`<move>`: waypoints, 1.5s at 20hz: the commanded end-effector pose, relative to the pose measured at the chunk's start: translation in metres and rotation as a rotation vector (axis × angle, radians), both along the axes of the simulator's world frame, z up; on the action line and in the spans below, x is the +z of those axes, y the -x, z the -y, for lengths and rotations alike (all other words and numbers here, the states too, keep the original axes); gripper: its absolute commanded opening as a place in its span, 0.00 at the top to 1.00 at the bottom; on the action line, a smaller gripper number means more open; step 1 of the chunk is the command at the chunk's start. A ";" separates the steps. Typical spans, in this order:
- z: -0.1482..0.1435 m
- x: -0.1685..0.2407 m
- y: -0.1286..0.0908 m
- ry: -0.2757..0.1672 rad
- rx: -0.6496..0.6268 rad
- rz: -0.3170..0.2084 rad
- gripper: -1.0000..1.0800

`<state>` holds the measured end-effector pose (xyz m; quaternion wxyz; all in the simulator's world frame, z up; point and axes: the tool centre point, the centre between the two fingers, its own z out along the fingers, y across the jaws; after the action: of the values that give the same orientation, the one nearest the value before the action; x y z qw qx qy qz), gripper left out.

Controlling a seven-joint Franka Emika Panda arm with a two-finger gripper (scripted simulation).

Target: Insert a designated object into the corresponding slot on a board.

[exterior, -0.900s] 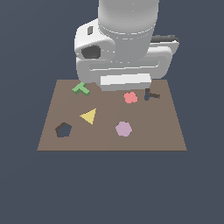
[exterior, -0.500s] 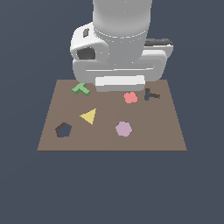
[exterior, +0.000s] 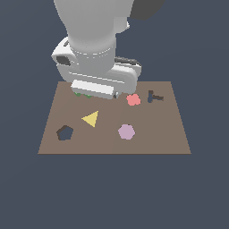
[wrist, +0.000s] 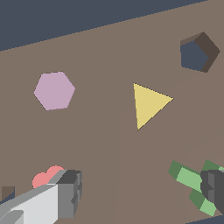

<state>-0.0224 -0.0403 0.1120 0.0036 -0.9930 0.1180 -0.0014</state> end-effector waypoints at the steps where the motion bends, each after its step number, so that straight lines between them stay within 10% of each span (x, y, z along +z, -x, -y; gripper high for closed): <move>1: 0.021 -0.014 0.011 0.003 -0.101 -0.001 0.04; 12: 0.073 -0.057 0.056 0.007 -0.402 -0.004 0.04; 29: 0.077 -0.082 0.063 0.006 -0.435 -0.005 0.04; 30: 0.077 -0.082 0.063 0.006 -0.435 -0.005 1.00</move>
<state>-0.0855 -0.1172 0.0309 -0.0001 -0.9443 0.3292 0.0004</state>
